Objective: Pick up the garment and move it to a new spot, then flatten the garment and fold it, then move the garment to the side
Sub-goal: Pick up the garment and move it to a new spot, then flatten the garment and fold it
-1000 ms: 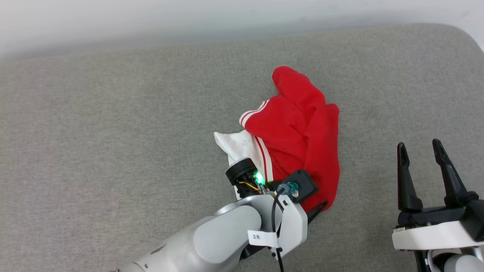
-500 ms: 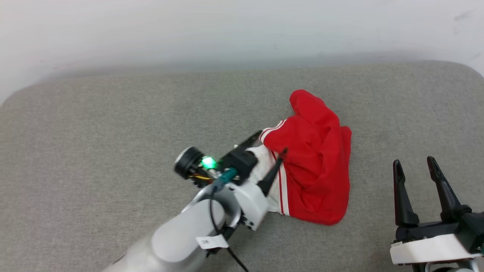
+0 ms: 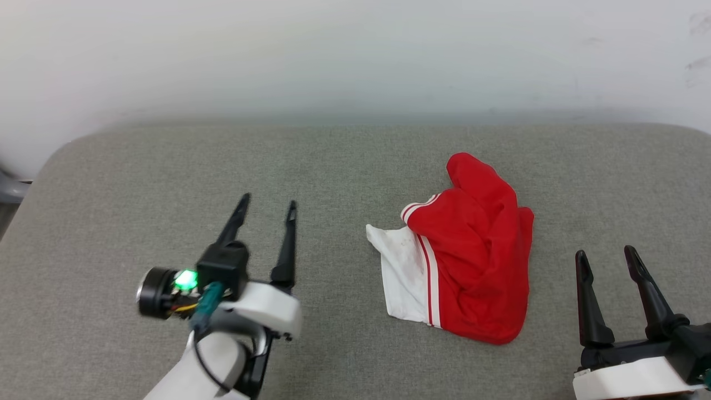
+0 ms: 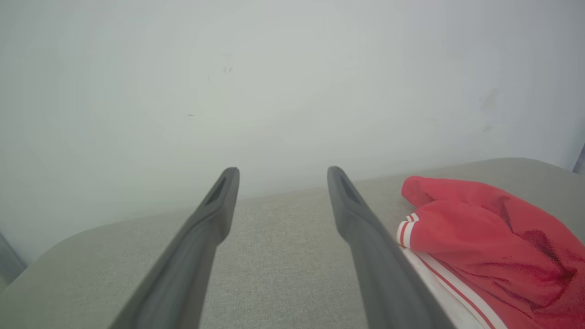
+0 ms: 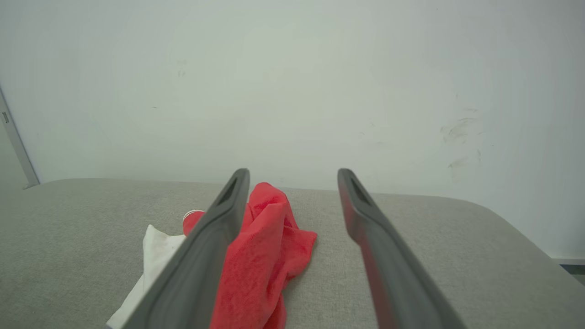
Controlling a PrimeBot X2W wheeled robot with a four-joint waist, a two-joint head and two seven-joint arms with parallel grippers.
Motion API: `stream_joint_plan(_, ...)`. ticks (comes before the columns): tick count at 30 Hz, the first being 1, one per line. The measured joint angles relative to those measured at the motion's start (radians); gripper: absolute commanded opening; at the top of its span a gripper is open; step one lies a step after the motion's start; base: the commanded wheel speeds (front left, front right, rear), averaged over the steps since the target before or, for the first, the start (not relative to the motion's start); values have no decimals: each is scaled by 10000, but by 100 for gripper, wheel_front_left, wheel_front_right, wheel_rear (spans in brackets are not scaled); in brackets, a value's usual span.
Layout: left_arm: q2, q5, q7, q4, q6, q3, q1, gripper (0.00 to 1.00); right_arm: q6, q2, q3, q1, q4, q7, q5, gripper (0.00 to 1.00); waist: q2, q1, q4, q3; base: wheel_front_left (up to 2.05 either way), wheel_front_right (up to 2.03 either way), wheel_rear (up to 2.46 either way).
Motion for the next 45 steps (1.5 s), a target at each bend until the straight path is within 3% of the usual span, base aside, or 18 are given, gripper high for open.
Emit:
stream_joint_plan(6,-111,729,-2,-809,-25,1705,1692,100,0,0,90,131,142,0,213,100,0,0,136,-183,0,0,0)
stream_joint_plan(18,-1193,2008,-2,-1066,-1108,3657,3648,100,0,-2,433,382,416,0,529,100,0,0,298,-362,0,0,0)
stream_joint_plan(29,-2077,2930,-2,-694,-2105,4625,4002,100,0,-2,433,627,769,0,545,100,0,0,335,-346,0,0,0)
stream_joint_plan(45,-2646,3609,-2,-334,-2830,5486,4167,100,0,-2,472,667,917,0,606,100,0,0,236,-366,0,0,0)
